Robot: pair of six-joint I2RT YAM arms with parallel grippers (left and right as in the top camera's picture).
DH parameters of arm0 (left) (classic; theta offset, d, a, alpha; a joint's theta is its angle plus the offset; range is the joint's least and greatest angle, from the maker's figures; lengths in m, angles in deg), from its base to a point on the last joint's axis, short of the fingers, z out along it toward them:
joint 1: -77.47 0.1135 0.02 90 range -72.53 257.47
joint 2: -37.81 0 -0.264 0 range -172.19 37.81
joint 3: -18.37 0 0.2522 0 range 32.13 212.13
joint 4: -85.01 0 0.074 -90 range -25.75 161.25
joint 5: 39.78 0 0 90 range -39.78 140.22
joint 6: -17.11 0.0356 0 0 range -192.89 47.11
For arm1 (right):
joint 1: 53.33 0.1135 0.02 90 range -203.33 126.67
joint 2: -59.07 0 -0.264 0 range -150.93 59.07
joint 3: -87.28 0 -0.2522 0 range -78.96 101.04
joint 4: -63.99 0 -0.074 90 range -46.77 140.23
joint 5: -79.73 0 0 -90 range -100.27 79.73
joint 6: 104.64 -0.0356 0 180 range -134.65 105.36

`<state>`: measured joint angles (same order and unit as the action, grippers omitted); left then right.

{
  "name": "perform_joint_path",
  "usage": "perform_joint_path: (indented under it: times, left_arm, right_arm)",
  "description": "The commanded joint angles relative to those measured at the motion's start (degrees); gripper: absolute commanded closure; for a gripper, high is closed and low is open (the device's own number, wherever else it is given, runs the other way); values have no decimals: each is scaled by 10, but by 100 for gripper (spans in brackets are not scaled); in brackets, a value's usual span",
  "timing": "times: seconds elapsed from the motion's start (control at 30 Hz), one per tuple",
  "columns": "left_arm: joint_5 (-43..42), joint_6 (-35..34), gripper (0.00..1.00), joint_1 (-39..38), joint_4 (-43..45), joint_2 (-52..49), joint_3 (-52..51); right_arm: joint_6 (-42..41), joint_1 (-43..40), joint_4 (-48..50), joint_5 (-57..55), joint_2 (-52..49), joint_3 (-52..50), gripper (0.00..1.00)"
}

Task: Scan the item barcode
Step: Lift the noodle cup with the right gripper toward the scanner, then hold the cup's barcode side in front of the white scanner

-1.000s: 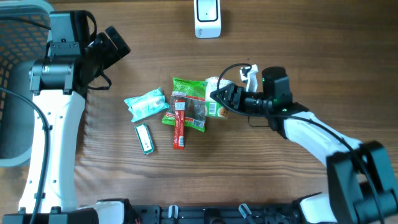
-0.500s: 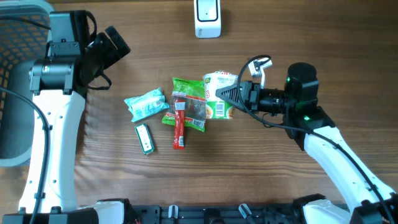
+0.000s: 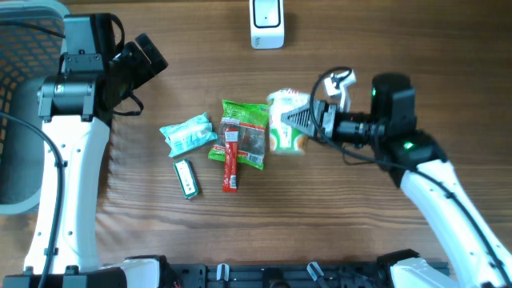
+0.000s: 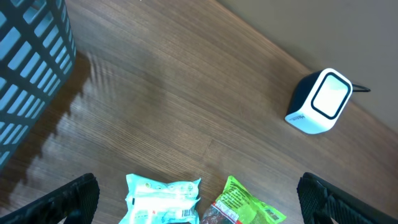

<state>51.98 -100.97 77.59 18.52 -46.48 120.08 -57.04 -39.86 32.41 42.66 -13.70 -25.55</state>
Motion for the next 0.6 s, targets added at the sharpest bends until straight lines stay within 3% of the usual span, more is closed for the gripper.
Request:
perform_joint_path:
  times: [0.0,0.2,0.37,0.57]
  left_arm:
    - [-2,11,0,3,1,10,9]
    - [-2,11,0,3,1,10,9]
    - [-2,11,0,3,1,10,9]
    - [-2,11,0,3,1,10,9]
  right_arm:
    - [155,13,-99,-151,8,163,18]
    - [244,27,-241,-244,-58,371,22]
    - [325,54,-375,-309,-221,619,27]
    - [418,129,-393,-496,-374,807,28]
